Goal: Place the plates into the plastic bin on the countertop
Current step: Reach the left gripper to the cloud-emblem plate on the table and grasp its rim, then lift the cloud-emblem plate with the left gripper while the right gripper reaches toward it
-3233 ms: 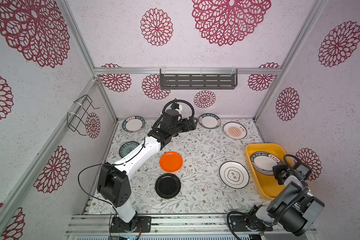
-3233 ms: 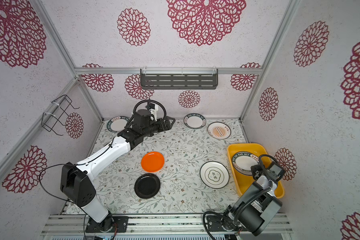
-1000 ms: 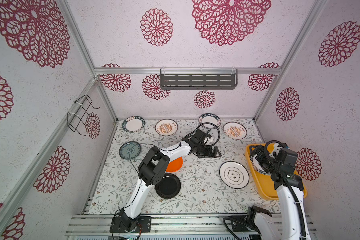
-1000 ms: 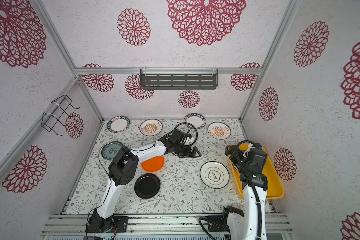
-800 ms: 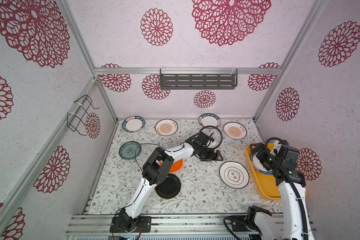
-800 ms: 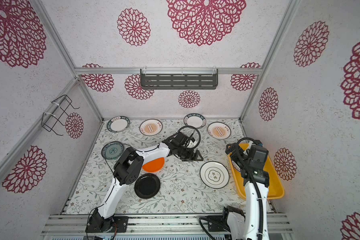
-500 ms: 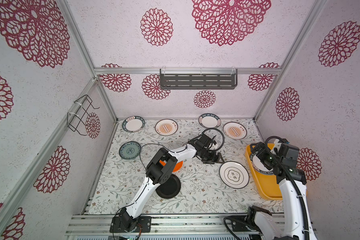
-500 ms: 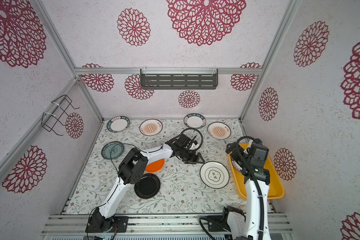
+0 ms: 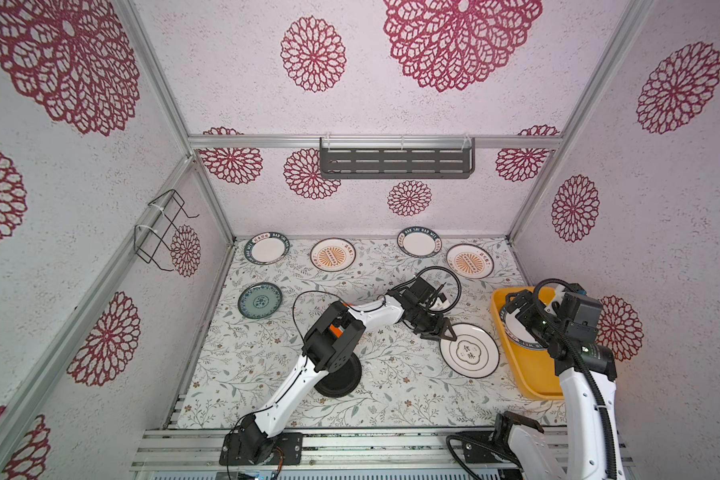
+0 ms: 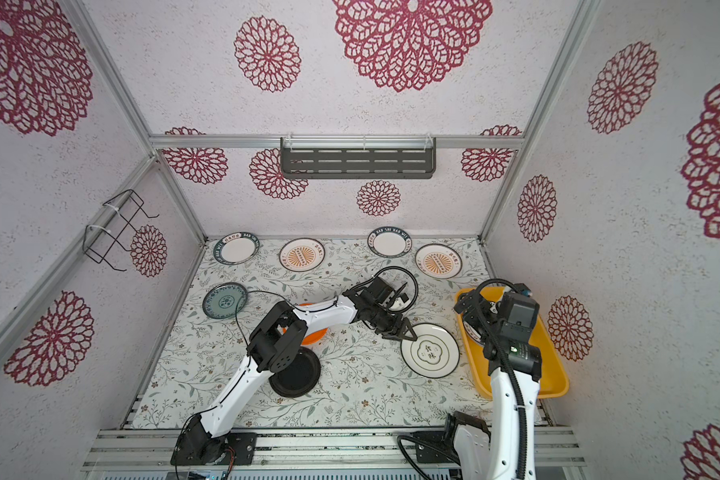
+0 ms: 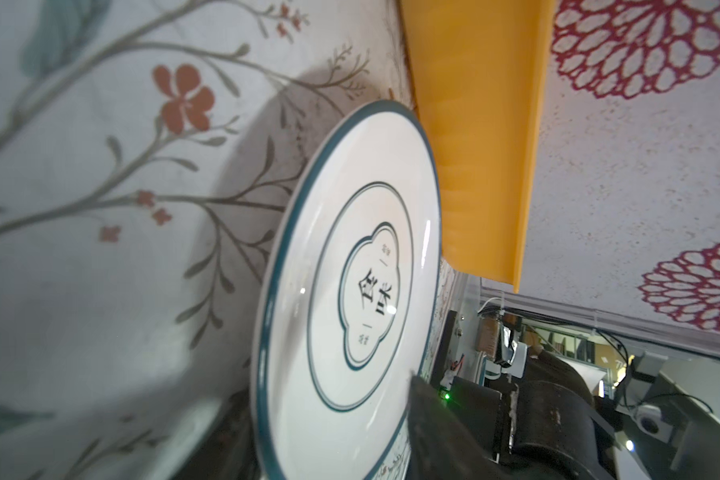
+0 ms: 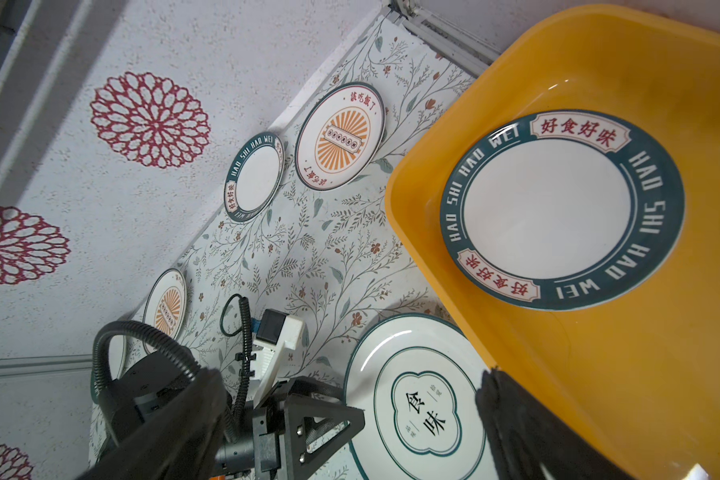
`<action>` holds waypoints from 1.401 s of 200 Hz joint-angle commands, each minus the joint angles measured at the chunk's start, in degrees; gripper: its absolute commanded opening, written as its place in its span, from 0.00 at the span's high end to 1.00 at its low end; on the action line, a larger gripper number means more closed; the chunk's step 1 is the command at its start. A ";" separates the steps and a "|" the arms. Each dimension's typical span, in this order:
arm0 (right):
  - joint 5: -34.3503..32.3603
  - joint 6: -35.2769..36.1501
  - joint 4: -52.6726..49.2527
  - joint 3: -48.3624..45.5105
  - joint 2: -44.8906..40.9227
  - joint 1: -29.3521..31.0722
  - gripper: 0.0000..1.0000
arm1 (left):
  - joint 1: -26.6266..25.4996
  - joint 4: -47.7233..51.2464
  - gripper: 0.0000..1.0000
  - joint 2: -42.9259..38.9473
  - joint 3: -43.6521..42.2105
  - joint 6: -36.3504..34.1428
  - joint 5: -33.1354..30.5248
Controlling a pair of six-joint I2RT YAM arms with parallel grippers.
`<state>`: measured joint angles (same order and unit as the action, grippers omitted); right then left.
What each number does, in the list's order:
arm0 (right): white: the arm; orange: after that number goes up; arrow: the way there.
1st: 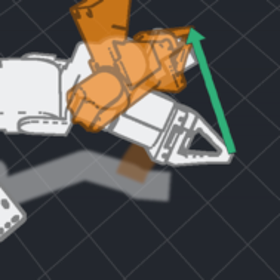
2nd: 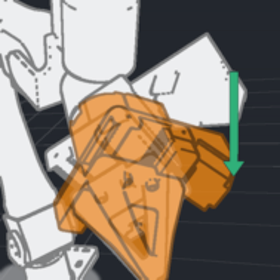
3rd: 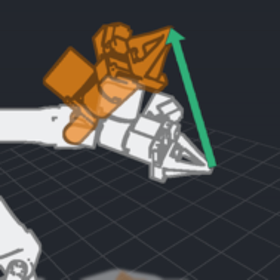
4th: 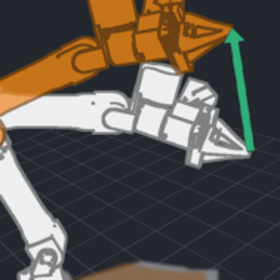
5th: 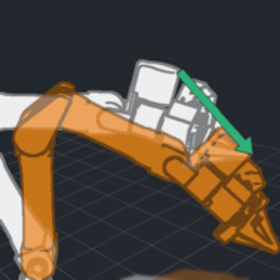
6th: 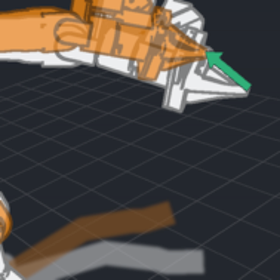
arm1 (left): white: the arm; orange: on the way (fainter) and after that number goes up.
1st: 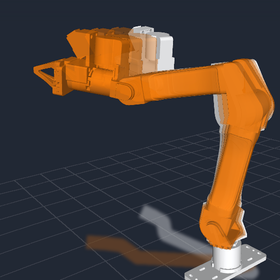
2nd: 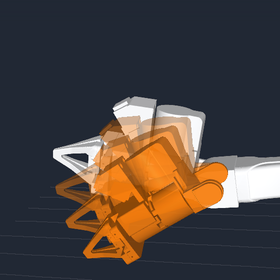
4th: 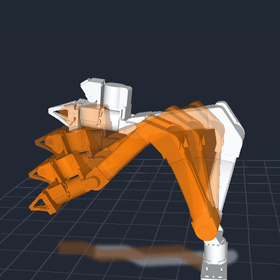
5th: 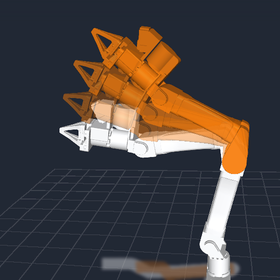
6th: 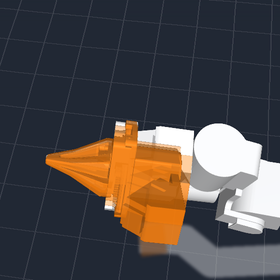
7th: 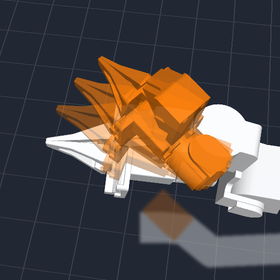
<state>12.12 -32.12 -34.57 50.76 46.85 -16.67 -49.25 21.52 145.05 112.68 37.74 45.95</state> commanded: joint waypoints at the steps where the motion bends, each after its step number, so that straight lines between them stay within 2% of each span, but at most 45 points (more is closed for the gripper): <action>1: -1.86 -0.36 -0.50 1.29 -0.96 0.18 0.01 | -0.24 3.09 0.58 2.43 -0.10 -0.97 -1.70; 33: -2.18 -0.51 -0.76 1.54 -1.30 0.18 0.01 | 0.12 3.33 0.81 2.17 0.21 -0.89 -2.72; 72: -0.97 -1.26 0.26 1.38 -1.31 0.19 0.01 | 1.31 2.83 1.00 -0.03 -1.55 -0.42 -3.98; 114: -0.08 -2.93 3.54 -0.12 -1.94 0.22 0.01 | 4.42 0.35 1.00 -7.63 -7.71 1.61 -5.23; 168: 8.73 -4.87 10.78 -5.19 -2.98 0.19 0.01 | 10.88 -1.77 1.00 -20.87 -17.69 4.25 -7.63; 209: 15.05 -7.71 17.61 -9.51 -2.90 1.24 0.01 | 16.06 -2.50 1.00 -27.95 -21.34 6.09 -7.28; 248: 16.65 -11.46 27.03 -13.71 -2.21 8.80 0.02 | 20.32 -2.48 1.00 -31.79 -21.35 7.39 -6.05; 280: 11.86 -12.98 32.46 -14.43 2.35 19.20 0.04 | 22.39 -3.02 1.00 -31.94 -19.93 8.41 -3.27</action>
<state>26.17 -42.37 -10.61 36.40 46.61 -3.60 -27.99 21.06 115.09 91.22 45.23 38.89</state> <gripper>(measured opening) 0.963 0.070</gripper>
